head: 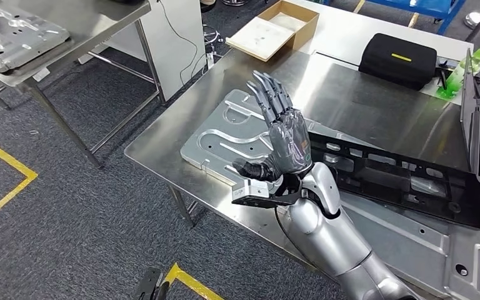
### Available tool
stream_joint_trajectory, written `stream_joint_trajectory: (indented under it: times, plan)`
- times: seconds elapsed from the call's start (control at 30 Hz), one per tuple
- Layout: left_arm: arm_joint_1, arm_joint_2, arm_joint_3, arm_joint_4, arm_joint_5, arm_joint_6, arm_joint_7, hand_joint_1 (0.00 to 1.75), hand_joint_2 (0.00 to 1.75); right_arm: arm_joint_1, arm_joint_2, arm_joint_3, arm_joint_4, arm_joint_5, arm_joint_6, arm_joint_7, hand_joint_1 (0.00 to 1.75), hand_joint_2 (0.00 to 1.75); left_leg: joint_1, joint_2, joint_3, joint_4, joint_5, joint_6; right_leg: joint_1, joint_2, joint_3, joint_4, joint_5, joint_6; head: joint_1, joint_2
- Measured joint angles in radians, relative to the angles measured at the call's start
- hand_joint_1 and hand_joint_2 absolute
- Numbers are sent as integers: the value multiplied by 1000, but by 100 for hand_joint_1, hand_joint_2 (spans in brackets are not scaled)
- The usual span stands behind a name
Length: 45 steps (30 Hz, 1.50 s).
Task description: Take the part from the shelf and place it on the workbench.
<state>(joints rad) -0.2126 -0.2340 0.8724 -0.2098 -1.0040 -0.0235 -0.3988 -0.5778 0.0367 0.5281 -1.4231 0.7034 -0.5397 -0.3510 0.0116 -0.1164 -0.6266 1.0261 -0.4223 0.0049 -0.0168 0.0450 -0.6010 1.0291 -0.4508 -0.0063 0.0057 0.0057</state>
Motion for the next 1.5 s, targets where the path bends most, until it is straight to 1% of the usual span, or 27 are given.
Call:
stream_joint_trajectory:
  times: [0.03, 0.1, 0.17, 0.2, 0.23, 0.33, 0.4, 0.47, 0.5, 0.57, 0.6, 0.67, 0.7, 0.73, 0.8, 0.83, 0.9, 0.93, 1.0, 1.07, 1.13, 1.2, 1.23, 1.3, 1.4, 1.43, 1.5]
  plan:
    - [0, 0, 0, 0, 0, 0, 1, 0, 0, -1, 0, 0, -1, 0, 0, 0, 0, 0, -2, 24, -9, 19, -13, -6, -2, -13, 4, -6, 2, -7, -2, 0]
    - [-2, 1, 0, 0, 0, 0, 1, 0, 0, -2, 1, 0, -1, 0, 0, 0, 0, 0, -2, 84, -54, 118, -69, -16, -2, -40, 9, -11, 3, -16, -4, 0]
    - [-3, 1, 0, 0, 0, 0, 3, 0, 0, -1, 0, 0, -1, 0, 0, 0, 0, 0, 3, 105, -114, 243, -121, -24, 0, -68, 9, -9, 0, -20, -5, 0]
    - [-2, 1, 0, 0, 0, 0, 4, 0, 0, 0, 0, 0, -1, 1, 0, 0, 0, 0, 4, 109, -127, 269, -123, -27, 1, -81, 8, -8, -2, -19, -5, 0]
    - [-1, 1, 0, 0, 0, 0, 6, 0, 0, 0, 0, 0, -1, 1, 0, 0, 0, 0, 5, 112, -120, 255, -106, -28, 1, -94, 9, -6, -5, -18, -5, 0]
    - [-2, 2, 0, 0, 0, 0, 7, 0, 0, -1, 0, 0, -1, 2, 0, 0, 0, 0, 1, 159, -20, 66, -21, -19, 5, -128, 16, -1, -14, -9, -5, 0]
    - [-4, 2, 0, 0, 3, -1, 7, 0, 0, -3, 0, 0, -2, 2, 0, 0, 0, 0, -7, 180, 13, -1, -6, -4, 11, -145, 21, 0, -19, 0, -5, 0]
    - [-3, 2, 0, 0, 7, -2, 8, 0, 0, -7, 1, 0, -2, 2, 0, 0, 0, 0, -10, 160, 13, -6, -3, 10, 14, -162, 26, -3, -20, 9, -4, 0]
    - [-2, 2, 0, 0, 9, -3, 9, 0, 0, -8, 1, 1, -3, 2, 0, 0, 0, 0, -8, 150, 15, -11, -1, 16, 11, -158, 28, -1, -25, 14, -4, 0]
    - [-3, 2, 0, 0, 10, -5, 11, 0, 0, -13, 1, 1, -5, 2, 0, 0, 0, 0, -2, 130, 19, -21, 7, 29, 6, -114, 10, 46, -60, 24, -4, 0]
    - [-4, 2, 0, 0, 11, -6, 12, 0, 0, -14, 0, 1, -6, 2, 1, 0, 0, 0, -1, 120, 19, -23, 9, 34, 4, -84, -14, 98, -90, 27, -4, 0]
    - [-6, 2, 0, 0, 12, -8, 14, 0, 0, -11, -1, 1, -6, 2, 2, 1, 0, 0, -1, 97, 16, -22, 11, 38, 4, -55, -77, 226, -146, 29, -4, 0]
    - [-6, 2, 0, 0, 12, -9, 15, 0, 0, -9, -2, 1, -6, 2, 2, 2, 0, 0, -2, 84, 15, -21, 11, 38, 4, -51, -98, 264, -152, 29, -4, 0]
    - [-4, 2, 0, 0, 12, -9, 16, 0, 0, -8, -2, 1, -5, 2, 3, 3, 0, 0, -2, 70, 15, -19, 11, 38, 3, -48, -103, 267, -138, 28, -4, 0]
    - [-3, 2, 0, 0, 12, -9, 17, 0, 0, -9, -3, 2, -5, 2, 4, 3, 0, 0, -1, 43, 14, -13, 9, 35, 2, -30, -61, 167, -65, 23, -4, 0]
    - [-3, 1, 0, 0, 12, -9, 17, 0, 0, -10, -3, 2, -5, 2, 5, 3, 0, 0, -2, 31, 12, -9, 8, 32, -1, -3, -33, 102, -35, 20, -4, 0]
    - [-4, 0, 0, 0, 11, -8, 18, 0, 0, -11, -3, 2, -6, 2, 5, 3, 0, 0, 0, 8, 2, -2, 8, 21, -3, 41, -2, 22, -11, 16, -4, 0]
    - [-5, -1, 0, 0, 11, -7, 18, 0, 0, -10, -3, 2, -6, 2, 6, 4, 0, 0, 2, -3, -4, -2, 11, 14, -2, 48, 0, 14, -14, 13, -4, 0]
    - [-2, 0, 0, 0, 11, 0, 20, 0, 0, -11, -4, 3, -6, 5, 6, 5, 0, 0, 5, -17, -10, -4, 14, -1, -3, 25, 4, 6, -10, 5, -4, 0]
    - [-1, 0, 0, 0, 12, 10, 23, 0, 0, -14, -3, 4, -6, 7, 6, 6, 0, 0, 2, 22, -28, 33, -9, -10, -7, -2, 12, -4, -7, -6, -7, 0]
    - [-4, 0, 0, 0, 13, 19, 24, 0, 0, -14, -2, 4, -6, 10, 7, 7, 0, 0, 0, 83, -81, 148, -67, -17, -4, -33, 17, -8, -8, -14, -10, 0]
    - [-6, 0, 0, 0, 15, 28, 25, 0, 0, -13, -3, 4, -6, 14, 7, 7, 0, 0, 2, 106, -135, 259, -106, -21, 0, -64, 18, -6, -11, -17, -10, 0]
    - [-5, 0, 0, 0, 15, 33, 26, 0, 0, -12, -3, 4, -6, 15, 7, 8, 0, 0, 2, 109, -140, 269, -101, -22, 1, -77, 18, -6, -13, -18, -10, 0]
    - [-4, 0, 0, 0, 16, 42, 28, 0, 0, -12, -3, 5, -6, 17, 8, 8, 0, 0, 1, 124, -89, 179, -46, -17, 2, -102, 23, -6, -17, -15, -10, 0]
    - [-7, 0, 1, 0, 16, 55, 31, 0, 0, -12, -4, 5, -7, 18, 7, 9, 0, 0, -13, 184, 2, 9, 4, 2, 11, -131, 30, -5, -25, -4, -10, 0]
    - [-8, 0, 1, 0, 16, 58, 31, 0, 0, -12, -4, 5, -8, 18, 7, 9, 0, 0, -18, 190, 7, -5, 2, 7, 13, -140, 32, -5, -27, 0, -10, 0]
    - [-5, 0, 1, 0, 16, 63, 33, 0, 0, -12, -4, 6, -9, 18, 6, 10, 0, 0, -16, 167, 6, -10, 5, 17, 15, -155, 36, -6, -32, 9, -10, 0]
